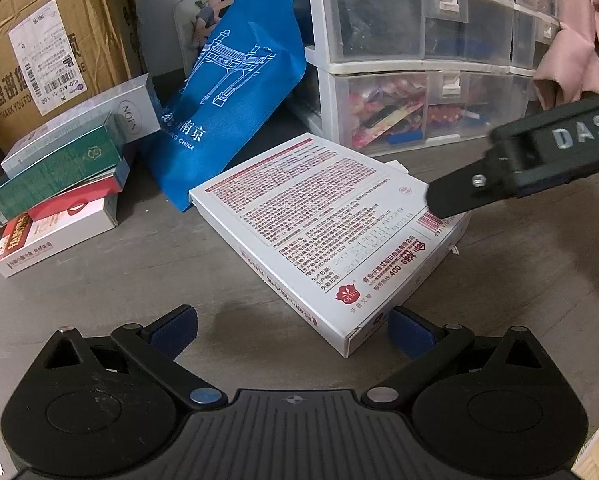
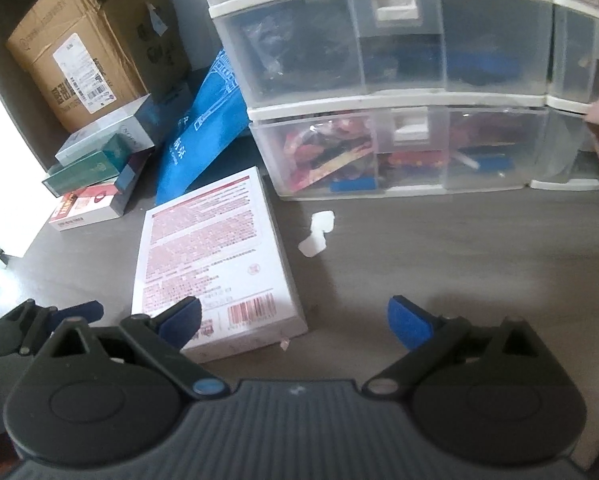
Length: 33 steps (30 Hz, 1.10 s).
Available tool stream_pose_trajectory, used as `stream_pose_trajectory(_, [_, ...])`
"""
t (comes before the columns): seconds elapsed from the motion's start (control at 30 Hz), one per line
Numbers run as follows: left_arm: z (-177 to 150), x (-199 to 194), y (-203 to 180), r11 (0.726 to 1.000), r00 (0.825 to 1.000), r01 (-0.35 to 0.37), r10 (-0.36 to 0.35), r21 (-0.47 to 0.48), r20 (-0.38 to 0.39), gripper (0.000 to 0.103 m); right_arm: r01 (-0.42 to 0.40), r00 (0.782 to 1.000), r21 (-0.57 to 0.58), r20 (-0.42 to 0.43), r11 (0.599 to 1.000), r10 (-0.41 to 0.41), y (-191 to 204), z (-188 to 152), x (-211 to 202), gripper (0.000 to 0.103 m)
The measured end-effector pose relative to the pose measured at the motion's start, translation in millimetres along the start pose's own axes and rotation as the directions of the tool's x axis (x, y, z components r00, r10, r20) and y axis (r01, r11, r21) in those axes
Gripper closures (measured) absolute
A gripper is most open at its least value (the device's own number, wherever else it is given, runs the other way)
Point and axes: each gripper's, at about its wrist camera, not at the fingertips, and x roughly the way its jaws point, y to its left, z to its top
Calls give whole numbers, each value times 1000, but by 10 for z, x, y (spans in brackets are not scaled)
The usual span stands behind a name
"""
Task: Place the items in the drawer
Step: 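Move the right gripper to the medicine box edge beside the left gripper, then close the right gripper on the medicine box edge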
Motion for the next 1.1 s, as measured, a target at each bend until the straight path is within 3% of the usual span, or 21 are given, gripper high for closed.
stream_pose_trajectory(0.4, [33, 12, -5, 1000, 1000, 2, -2, 15, -7, 1, -54, 996, 37, -65, 998, 56, -39, 119, 315, 3])
stream_pose_trajectory(1.0, [73, 46, -7, 1000, 1000, 7, -7, 21, -12, 1, -102, 990, -34, -99, 994, 98, 247, 176, 396, 4])
stream_pose_trajectory(1.07, [79, 55, 2, 1000, 1000, 3, -3, 3, -16, 2, -96, 991, -47, -96, 994, 92, 270, 170, 392, 8])
stream_pose_trajectory(1.1, [82, 60, 7, 1000, 1000, 2, -2, -6, -18, 2, -96, 991, -58, -94, 994, 90, 289, 166, 384, 24])
